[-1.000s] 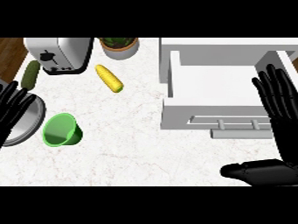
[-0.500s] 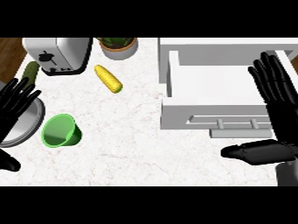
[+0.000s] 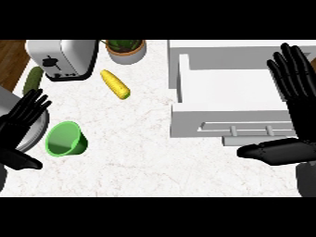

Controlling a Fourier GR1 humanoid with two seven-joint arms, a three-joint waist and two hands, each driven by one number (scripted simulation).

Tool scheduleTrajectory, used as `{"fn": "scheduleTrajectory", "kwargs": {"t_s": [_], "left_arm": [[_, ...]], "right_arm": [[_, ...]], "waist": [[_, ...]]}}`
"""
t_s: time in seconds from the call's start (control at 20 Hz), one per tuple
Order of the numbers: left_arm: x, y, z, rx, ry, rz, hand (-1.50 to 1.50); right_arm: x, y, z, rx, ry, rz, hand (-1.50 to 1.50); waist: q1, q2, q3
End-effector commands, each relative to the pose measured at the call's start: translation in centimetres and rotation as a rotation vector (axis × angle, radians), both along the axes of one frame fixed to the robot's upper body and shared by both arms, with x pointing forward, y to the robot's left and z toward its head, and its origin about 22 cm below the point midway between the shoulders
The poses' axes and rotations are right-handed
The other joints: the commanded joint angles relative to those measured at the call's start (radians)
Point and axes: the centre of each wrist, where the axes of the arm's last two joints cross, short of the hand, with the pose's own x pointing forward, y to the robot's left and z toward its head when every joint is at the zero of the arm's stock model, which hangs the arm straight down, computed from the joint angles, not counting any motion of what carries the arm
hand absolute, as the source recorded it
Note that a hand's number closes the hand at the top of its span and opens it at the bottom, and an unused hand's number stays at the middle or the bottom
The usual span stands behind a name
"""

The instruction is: Pick up the cup, place it into the drawer and close the drawer

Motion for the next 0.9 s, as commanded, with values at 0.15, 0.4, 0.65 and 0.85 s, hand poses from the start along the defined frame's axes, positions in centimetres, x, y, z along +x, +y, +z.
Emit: {"fn": "scheduleTrajectory", "kwargs": {"t_s": [0.15, 0.4, 0.65, 0.85], "left_arm": [[-1.5, 0.6, -5.6, -0.003, 0.064, 0.018, -1.5], [-2.8, 0.9, -7.1, 0.02, 0.045, 0.042, -1.5], [-3.4, 1.0, -8.6, 0.018, 0.051, 0.06, -1.5], [-2.1, -0.4, -8.8, 0.012, 0.024, 0.078, -1.5]], "right_arm": [[0.0, -1.9, 0.1, -0.001, -0.016, -0.011, -1.5], [-0.1, -0.4, 1.9, -0.009, -0.03, 0.006, -1.5], [0.9, -0.7, 0.8, 0.004, -0.018, 0.004, -1.5], [0.1, 0.2, 1.1, -0.001, -0.029, 0.023, -1.5]], "waist": [[-0.007, 0.008, -0.012], [-0.013, 0.011, -0.014], [-0.022, 0.018, -0.016], [-0.033, 0.017, -0.017]]}}
